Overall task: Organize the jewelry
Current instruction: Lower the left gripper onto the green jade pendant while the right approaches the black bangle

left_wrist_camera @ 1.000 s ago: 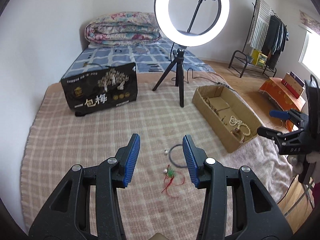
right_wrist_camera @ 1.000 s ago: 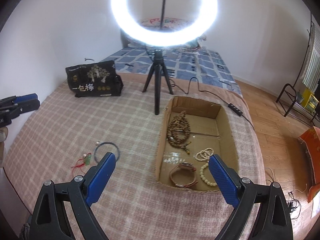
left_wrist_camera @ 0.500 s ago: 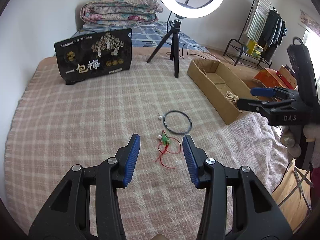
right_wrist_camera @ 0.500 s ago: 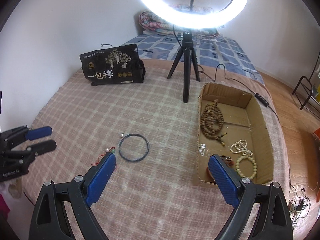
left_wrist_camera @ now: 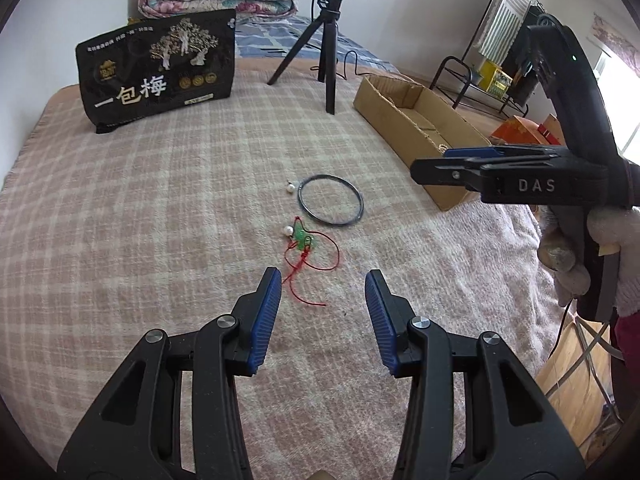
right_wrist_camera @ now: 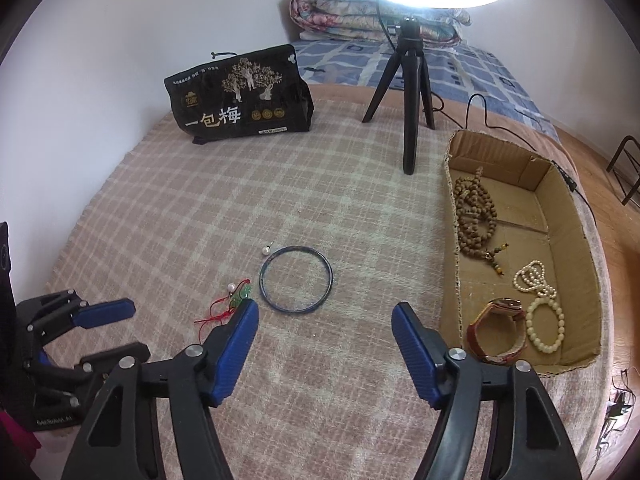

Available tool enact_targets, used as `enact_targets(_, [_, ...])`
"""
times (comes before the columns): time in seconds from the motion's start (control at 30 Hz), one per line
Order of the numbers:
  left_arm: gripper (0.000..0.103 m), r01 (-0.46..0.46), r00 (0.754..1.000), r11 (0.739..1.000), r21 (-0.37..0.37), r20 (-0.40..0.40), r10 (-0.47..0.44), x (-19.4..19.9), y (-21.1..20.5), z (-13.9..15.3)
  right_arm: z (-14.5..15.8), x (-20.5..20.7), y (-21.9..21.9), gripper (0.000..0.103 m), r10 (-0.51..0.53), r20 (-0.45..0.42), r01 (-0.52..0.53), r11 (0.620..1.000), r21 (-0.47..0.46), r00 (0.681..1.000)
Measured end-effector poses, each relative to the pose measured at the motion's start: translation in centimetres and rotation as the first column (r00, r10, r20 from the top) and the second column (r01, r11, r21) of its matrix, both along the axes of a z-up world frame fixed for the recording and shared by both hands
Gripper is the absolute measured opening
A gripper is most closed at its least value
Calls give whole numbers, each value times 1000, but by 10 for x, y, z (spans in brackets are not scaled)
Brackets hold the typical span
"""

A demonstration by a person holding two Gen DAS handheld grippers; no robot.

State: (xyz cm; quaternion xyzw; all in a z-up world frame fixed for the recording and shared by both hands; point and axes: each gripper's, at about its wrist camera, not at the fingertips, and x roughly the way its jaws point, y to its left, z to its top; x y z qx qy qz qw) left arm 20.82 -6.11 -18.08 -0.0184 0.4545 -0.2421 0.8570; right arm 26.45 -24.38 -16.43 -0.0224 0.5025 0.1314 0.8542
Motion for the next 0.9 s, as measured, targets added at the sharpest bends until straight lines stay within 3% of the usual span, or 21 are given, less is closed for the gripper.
enact_targets(0.07, [34, 4, 1000, 1000, -4, -10, -4, 3, -4, -5, -4, 4, -2, 65, -7, -12, 7, 1000, 18, 1000])
enact_targets(0.33, [34, -13, 997, 999, -31, -71, 11, 20, -14, -25, -19, 18, -7, 53, -17, -56, 20, 998, 60, 998])
enact_targets(0.7, [34, -41, 994, 999, -9, -104, 40, 44, -29, -47, -37, 35, -6, 49, -5, -85, 11, 998, 69, 996])
enact_targets(0.9, [27, -49, 993, 999, 13, -107, 50, 55, -33, -52, -44, 42, -7, 47, -3, -93, 9, 997, 73, 996])
